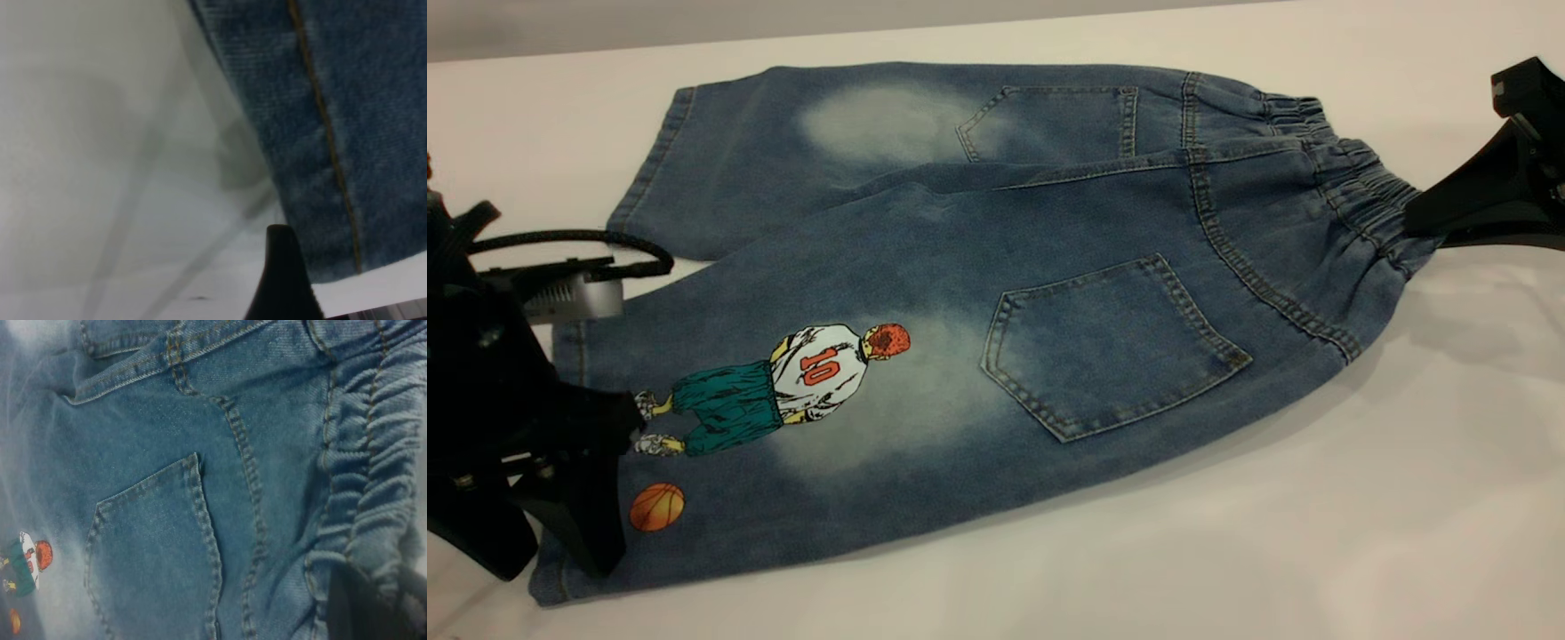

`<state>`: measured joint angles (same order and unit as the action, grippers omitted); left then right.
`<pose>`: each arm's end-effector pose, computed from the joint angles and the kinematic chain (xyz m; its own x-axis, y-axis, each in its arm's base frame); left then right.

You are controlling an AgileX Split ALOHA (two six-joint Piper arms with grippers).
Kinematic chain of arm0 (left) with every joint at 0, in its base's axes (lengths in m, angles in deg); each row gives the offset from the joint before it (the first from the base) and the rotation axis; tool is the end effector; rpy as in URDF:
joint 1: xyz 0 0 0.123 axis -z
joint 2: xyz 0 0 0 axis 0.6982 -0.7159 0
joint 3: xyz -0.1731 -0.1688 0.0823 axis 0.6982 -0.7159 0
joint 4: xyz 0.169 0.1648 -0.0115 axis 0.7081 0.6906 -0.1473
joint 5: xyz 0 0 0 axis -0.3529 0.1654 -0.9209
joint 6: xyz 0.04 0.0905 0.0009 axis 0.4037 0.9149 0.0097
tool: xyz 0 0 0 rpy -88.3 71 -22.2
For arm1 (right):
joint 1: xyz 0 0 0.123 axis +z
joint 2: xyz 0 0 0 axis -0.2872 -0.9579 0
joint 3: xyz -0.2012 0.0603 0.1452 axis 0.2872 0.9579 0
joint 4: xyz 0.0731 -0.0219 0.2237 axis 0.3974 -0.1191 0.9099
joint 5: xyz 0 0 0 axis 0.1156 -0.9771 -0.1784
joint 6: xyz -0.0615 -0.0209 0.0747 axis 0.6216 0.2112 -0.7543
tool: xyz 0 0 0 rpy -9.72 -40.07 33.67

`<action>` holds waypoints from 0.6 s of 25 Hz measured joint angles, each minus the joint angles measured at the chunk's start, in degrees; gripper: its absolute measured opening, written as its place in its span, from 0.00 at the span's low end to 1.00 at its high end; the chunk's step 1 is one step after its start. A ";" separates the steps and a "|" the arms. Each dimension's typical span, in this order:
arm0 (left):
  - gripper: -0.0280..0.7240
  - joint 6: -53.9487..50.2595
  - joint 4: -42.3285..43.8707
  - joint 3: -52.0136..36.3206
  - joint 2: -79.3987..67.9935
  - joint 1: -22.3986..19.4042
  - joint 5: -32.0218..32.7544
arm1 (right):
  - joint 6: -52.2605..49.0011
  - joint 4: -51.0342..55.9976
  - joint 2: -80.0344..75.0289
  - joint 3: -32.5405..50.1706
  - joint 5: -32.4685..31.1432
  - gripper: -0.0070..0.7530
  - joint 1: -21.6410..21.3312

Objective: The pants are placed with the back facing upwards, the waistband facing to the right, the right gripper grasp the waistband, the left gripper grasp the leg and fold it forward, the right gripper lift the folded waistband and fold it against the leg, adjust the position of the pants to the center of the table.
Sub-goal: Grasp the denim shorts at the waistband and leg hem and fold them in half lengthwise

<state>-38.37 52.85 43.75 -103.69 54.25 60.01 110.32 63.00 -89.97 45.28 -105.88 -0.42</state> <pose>0.2161 -0.0541 0.0335 -0.9624 0.1151 0.2459 0.0813 0.9863 -0.1434 0.2796 -0.0147 0.0526 -0.9016 0.3397 -0.2678 0.0752 0.7328 0.6763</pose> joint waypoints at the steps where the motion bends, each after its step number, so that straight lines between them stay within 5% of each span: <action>1: 0.65 0.00 0.00 0.00 0.00 0.00 0.00 | 0.00 0.00 0.00 0.00 0.00 0.05 0.00; 15: 0.59 0.07 -2.33 0.00 0.00 0.00 -3.41 | 0.00 0.00 0.00 0.00 0.00 0.05 0.00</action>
<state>-38.30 50.52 43.75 -103.69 54.25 56.60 110.32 63.00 -89.97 45.28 -105.88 -0.42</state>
